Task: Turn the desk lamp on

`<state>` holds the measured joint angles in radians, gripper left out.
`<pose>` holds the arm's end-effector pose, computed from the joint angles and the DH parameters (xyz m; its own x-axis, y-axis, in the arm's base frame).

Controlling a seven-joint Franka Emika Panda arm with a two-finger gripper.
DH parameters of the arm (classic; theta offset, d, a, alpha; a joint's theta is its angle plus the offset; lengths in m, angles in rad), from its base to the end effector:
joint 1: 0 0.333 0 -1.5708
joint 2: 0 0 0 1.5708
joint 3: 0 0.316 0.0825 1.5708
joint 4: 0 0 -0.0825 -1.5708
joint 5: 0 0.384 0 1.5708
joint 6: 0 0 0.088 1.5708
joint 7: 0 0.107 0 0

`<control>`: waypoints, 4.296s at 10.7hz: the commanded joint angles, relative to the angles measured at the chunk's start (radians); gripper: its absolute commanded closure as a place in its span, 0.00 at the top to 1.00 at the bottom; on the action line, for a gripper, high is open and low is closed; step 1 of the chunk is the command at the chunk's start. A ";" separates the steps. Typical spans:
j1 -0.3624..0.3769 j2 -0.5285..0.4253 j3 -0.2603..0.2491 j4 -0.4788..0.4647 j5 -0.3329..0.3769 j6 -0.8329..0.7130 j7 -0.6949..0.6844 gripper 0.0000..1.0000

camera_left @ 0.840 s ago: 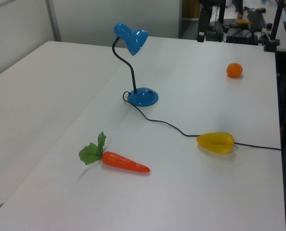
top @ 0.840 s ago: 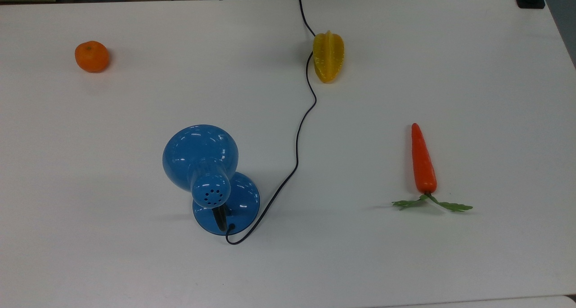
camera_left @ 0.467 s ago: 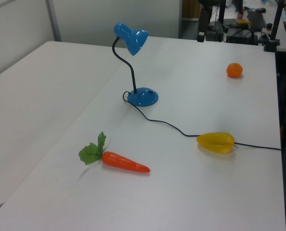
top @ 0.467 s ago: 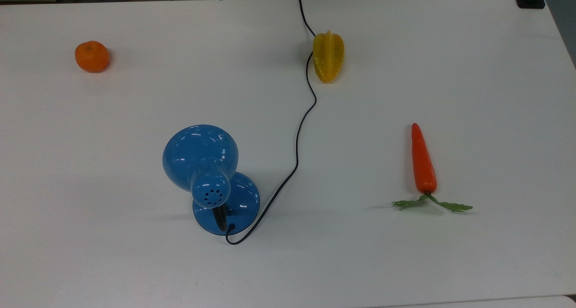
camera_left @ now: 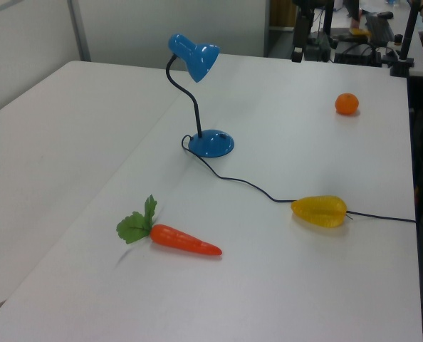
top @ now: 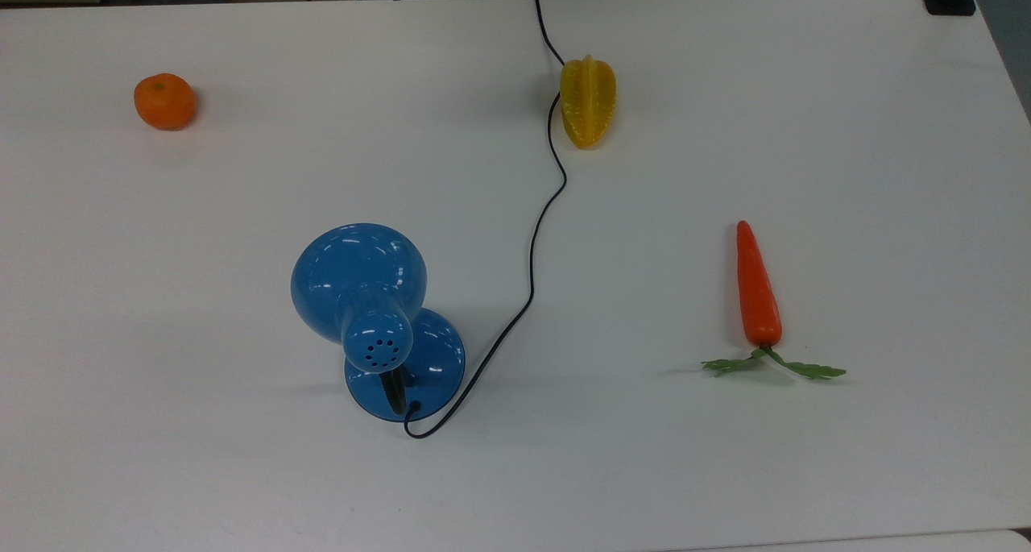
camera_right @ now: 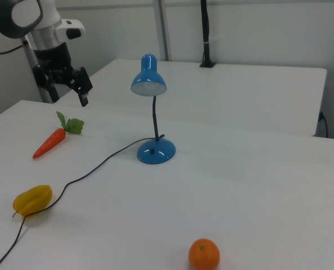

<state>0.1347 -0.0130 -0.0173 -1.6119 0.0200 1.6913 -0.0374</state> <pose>0.5580 0.0677 0.6233 0.9841 0.1513 0.0929 0.1535 -0.9880 -0.0168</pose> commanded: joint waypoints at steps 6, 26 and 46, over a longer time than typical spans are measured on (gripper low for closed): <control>0.005 -0.001 -0.012 0.000 0.034 0.021 -0.044 0.37; -0.009 0.077 -0.033 -0.120 0.000 0.268 -0.202 0.00; -0.024 0.470 -0.081 -0.174 -0.041 1.131 0.113 0.00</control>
<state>0.1050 0.4434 -0.0915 -1.7736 -0.0037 2.7876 0.0477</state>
